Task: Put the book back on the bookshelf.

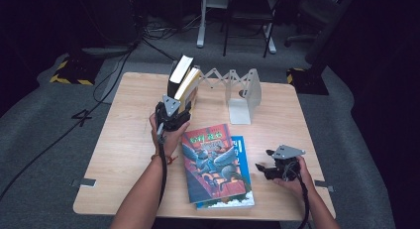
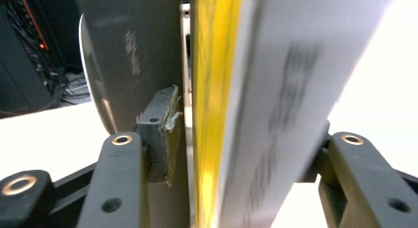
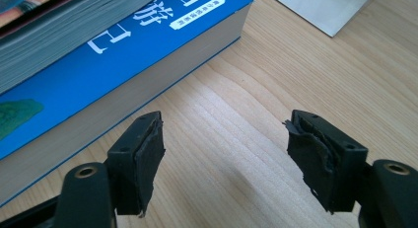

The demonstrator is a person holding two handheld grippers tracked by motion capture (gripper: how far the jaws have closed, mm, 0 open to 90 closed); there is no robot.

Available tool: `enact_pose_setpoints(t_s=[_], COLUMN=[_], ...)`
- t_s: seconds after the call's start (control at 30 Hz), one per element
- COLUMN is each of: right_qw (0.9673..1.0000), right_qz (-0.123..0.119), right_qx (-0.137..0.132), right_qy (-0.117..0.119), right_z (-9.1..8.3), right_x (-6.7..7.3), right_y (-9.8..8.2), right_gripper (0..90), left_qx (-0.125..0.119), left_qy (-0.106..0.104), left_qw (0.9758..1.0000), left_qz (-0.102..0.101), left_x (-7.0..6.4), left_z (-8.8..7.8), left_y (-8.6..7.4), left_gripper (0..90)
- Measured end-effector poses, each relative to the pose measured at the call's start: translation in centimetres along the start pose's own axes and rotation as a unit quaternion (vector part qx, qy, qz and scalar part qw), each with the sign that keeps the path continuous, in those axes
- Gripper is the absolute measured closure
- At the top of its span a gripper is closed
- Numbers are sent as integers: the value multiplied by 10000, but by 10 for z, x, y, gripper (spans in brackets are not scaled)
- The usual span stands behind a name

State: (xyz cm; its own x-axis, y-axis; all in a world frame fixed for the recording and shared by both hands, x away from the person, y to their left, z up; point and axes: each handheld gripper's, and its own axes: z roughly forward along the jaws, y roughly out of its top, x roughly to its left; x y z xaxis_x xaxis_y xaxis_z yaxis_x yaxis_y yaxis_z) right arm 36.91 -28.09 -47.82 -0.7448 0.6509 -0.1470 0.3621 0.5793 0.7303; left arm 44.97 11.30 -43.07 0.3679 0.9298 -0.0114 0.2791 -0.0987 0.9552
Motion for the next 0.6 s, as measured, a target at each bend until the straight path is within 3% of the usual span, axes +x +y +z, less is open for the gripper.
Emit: enact_pose_setpoints(t_s=[0.17,0.3,0.43,0.53,0.6], right_qw=[10000,9999,9999,9998,9997], right_qz=[-38,-84,-105,-139,-180], right_qx=[36,67,78,122,134], right_qy=[13,35,75,87,90], right_z=[1,1,3,4,4], right_x=[2,4,6,7,8], right_y=[0,1,2,2,2], right_gripper=[301,301,301,301,301], left_qx=[134,222,395,639,744], left_qy=[-49,-144,-212,-340,-499], left_qw=[9999,9996,9990,9970,9957], left_qz=[74,-2,38,282,236], left_x=[5,13,20,25,28], left_z=[-9,-12,-11,-6,-4], left_y=[-14,-27,-38,-50,-57], left_gripper=[451,426,446,469,495])
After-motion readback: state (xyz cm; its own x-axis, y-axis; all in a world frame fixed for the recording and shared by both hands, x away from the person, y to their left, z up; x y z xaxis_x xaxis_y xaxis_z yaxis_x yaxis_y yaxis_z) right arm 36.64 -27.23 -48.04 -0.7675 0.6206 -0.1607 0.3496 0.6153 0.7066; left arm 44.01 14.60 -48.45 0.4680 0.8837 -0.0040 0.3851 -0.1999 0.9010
